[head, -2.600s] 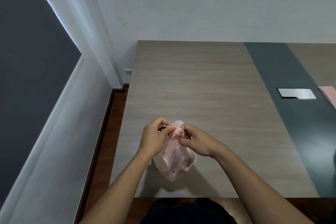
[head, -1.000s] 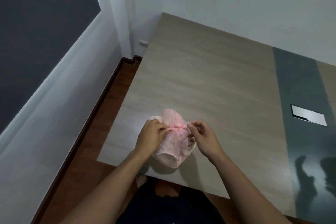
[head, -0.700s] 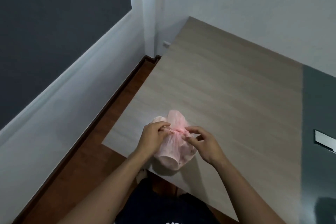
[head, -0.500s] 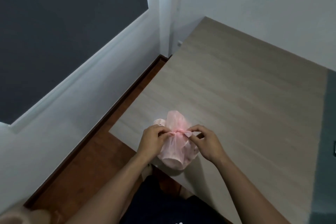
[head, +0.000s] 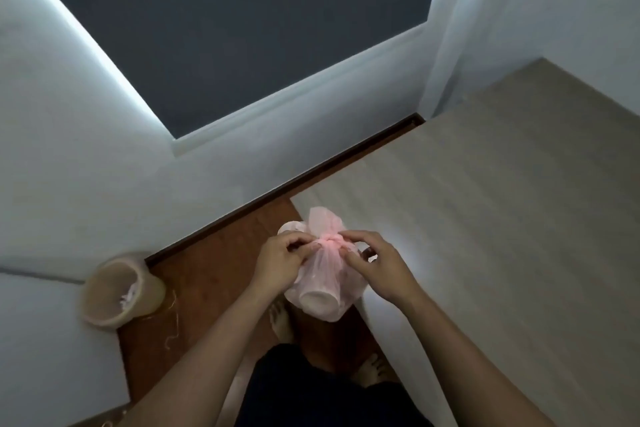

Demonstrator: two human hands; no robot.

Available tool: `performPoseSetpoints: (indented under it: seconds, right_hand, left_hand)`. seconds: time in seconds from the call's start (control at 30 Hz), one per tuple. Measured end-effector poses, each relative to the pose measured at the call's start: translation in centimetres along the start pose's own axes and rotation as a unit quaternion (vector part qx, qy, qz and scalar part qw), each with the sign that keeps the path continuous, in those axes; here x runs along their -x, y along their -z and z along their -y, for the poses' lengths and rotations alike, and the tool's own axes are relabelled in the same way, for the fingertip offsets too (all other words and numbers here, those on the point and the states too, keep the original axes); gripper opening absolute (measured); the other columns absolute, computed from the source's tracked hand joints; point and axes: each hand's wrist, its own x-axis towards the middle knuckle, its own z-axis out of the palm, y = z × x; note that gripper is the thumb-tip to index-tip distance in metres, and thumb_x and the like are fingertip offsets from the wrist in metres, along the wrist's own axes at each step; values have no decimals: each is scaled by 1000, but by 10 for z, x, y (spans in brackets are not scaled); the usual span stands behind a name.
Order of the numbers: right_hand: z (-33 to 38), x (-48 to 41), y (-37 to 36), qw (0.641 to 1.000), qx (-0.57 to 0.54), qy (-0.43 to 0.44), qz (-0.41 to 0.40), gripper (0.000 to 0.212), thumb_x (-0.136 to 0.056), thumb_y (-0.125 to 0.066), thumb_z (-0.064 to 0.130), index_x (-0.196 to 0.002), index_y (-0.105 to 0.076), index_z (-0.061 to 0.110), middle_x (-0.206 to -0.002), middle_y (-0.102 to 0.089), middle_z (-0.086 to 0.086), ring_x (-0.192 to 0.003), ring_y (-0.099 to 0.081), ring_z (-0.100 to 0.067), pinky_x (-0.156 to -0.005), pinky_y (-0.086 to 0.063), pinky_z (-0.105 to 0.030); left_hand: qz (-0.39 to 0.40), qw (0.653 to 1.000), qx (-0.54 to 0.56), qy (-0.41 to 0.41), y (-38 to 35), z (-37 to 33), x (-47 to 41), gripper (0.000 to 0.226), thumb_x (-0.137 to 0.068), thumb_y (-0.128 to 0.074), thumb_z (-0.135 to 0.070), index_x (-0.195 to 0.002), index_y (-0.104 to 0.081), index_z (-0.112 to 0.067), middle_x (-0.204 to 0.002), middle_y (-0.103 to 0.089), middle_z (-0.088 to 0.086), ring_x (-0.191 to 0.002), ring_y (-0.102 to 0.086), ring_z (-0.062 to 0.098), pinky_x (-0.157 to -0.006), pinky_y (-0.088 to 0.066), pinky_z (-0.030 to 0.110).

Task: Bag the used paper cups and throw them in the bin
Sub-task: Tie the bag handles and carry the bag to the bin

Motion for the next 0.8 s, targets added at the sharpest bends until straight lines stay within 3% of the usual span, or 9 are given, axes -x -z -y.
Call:
performPoseSetpoints:
  seconds: [0.13, 0.3, 0.37, 0.5, 0.67, 0.73, 0.8]
  right_hand:
    - [31, -14, -43, 998, 39, 5, 59, 25, -99, -77, 43, -123, -75, 43, -129, -63, 24, -108, -63, 8, -84, -50, -1]
    - [70, -38, -104, 993, 54, 32, 102, 18, -98, -79, 38, -116, -77, 38, -124, -66, 19, -103, -65, -1, -83, -54, -12]
    - [81, -46, -132, 991, 50, 35, 119, 17, -98, -80, 36, -114, -78, 39, -124, -67, 18, -103, -66, -2, -85, -55, -16]
    - [109, -66, -204, 983, 68, 54, 160, 17, -98, -80, 36, -114, -78, 39, -123, -68, 20, -102, -65, 6, -81, -56, -13]
    - [135, -94, -283, 977, 84, 68, 183, 16, -95, -83, 38, -110, -80, 42, -114, -72, 0, -94, -69, -19, -84, -62, -38]
    - [143, -106, -319, 976, 82, 76, 190, 17, -94, -85, 34, -110, -81, 39, -110, -72, -8, -90, -67, -25, -84, -59, -41]
    - [151, -116, -346, 974, 83, 76, 199, 17, -94, -85, 33, -110, -81, 38, -108, -73, -4, -85, -66, -21, -80, -57, -37]
  left_hand:
    - [-45, 997, 49, 32, 43, 25, 21, 22, -94, -84, -17, -93, -85, -39, -96, -83, -18, -94, -77, 4, -86, -59, 20]
    - [-87, 988, 111, 59, 105, 66, 37, 19, -94, -84, -15, -94, -87, -34, -96, -84, -11, -95, -79, 16, -90, -65, 36]
    - [-103, 984, 128, 69, 130, 81, 43, 15, -94, -84, -13, -96, -88, -28, -96, -84, -8, -95, -80, 17, -89, -66, 36]
    - [-141, 968, 185, 96, 191, 123, 52, 12, -93, -84, -7, -100, -88, -15, -97, -85, -2, -92, -80, 16, -86, -67, 32]
    - [-159, 957, 214, 112, 259, 167, 59, 20, -94, -83, -7, -95, -86, -26, -89, -83, -9, -82, -75, 4, -77, -64, 24]
    - [-174, 954, 216, 114, 287, 188, 60, 18, -93, -84, -8, -96, -86, -26, -90, -83, -9, -83, -75, 5, -78, -63, 24]
    - [-182, 953, 213, 116, 310, 203, 60, 14, -93, -85, -11, -100, -87, -23, -93, -83, -8, -86, -76, 7, -78, -64, 25]
